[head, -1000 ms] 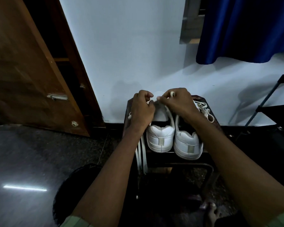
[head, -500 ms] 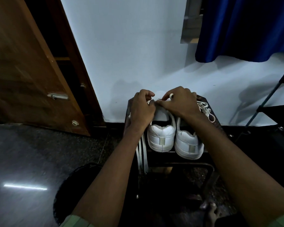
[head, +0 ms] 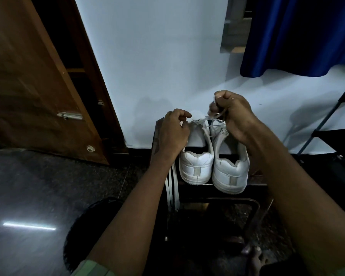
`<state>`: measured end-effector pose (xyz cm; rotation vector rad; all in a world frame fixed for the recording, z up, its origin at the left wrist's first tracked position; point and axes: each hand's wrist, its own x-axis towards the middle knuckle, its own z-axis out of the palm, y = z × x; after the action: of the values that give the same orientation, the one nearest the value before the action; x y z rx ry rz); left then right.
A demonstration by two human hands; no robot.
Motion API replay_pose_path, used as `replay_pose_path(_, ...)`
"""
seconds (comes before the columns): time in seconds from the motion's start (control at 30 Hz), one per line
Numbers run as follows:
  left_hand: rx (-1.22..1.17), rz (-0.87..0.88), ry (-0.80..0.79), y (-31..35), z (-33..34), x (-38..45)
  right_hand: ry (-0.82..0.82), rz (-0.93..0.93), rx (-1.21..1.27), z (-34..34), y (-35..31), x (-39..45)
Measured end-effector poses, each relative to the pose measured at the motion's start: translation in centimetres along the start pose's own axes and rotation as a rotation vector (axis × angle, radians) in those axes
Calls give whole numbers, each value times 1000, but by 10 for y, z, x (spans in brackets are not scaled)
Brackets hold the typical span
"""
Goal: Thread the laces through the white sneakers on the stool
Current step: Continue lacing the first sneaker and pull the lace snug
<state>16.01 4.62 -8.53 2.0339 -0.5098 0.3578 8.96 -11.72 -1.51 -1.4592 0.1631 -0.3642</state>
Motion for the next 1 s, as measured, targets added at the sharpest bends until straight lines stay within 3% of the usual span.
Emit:
replay_pose_path(0.07, -16, 7, -4, 0, 2, 0, 2, 2, -199, -4, 0, -1)
replay_pose_path(0.17, -46, -4, -6, 1, 3, -1, -33, -120, -758, 0, 14, 0)
replay_pose_path(0.23, -82, -14, 0, -1, 4, -2, -39, -184, -998, 7, 21, 0)
replay_pose_path(0.47, -193, -129, -7, -4, 3, 1, 123, -183, -1065, 22, 25, -4)
replay_pose_path(0.67, -258, -200, -17, -7, 1, 2, 112, -201, -1146, 22, 28, -4)
replay_pose_path(0.77, -253, -200, -15, -7, 0, 1, 126, -214, -899, 19, 31, -2)
replay_pose_path(0.87, -242, -197, -17, -7, -2, 1, 99, -59, -129, 12, 23, -1)
replay_pose_path(0.93, -230, -183, -21, -5, -2, 1, 103, 26, 245, 5, 15, 0)
replay_pose_path(1.0, -205, -161, -32, -4, -2, 1, 140, 49, 253, 2, 7, 0)
